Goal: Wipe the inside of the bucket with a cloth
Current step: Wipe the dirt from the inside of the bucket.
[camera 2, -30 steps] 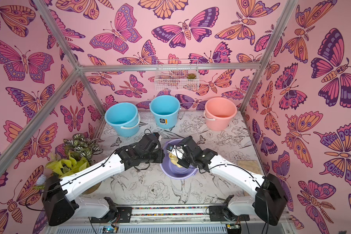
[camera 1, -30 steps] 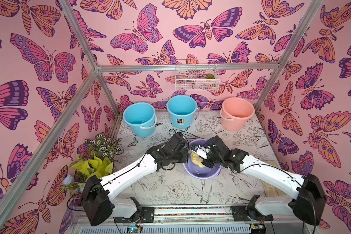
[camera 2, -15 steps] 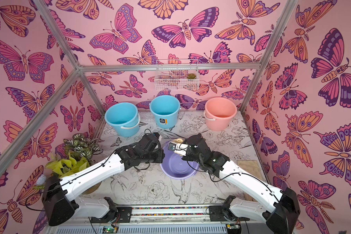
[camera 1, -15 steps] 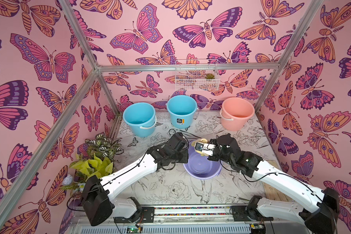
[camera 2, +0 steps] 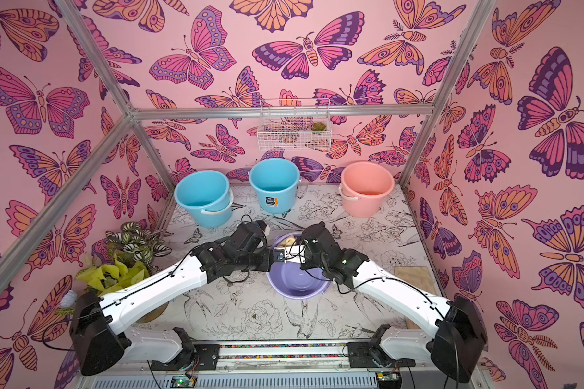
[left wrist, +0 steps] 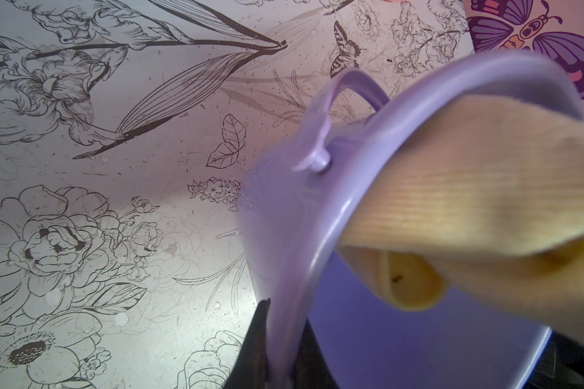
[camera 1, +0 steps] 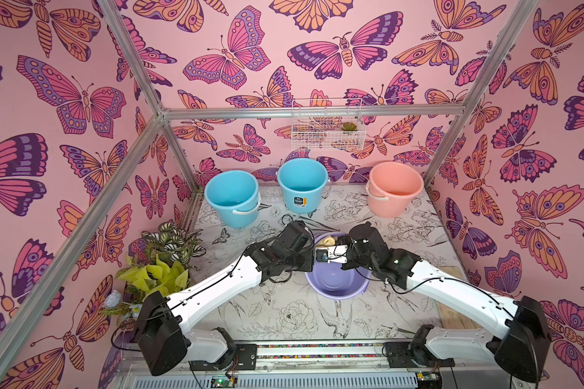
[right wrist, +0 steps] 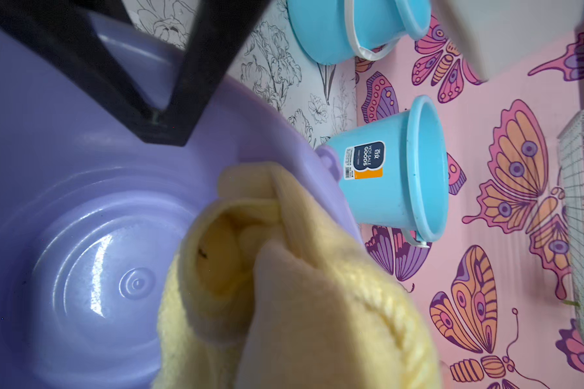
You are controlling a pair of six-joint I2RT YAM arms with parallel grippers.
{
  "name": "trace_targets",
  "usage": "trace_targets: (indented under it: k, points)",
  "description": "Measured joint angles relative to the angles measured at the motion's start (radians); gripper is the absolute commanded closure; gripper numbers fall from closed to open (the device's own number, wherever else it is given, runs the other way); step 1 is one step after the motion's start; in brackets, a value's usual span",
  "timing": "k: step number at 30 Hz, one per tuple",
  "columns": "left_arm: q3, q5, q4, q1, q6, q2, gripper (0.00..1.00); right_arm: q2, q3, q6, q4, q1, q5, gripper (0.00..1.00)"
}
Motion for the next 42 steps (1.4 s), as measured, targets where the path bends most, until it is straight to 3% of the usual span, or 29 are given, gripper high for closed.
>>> trace_targets:
  k: [27,42]
  points:
    - [0.013,-0.045,-0.074,0.016,0.002,0.000,1.00,0.320,-0.064,0.024,0.192,-0.009,0.030,1.00]
    - [0.017,-0.032,-0.065,0.012,0.006,-0.010,1.00,0.296,-0.058,0.035,0.110,-0.014,0.031,1.00]
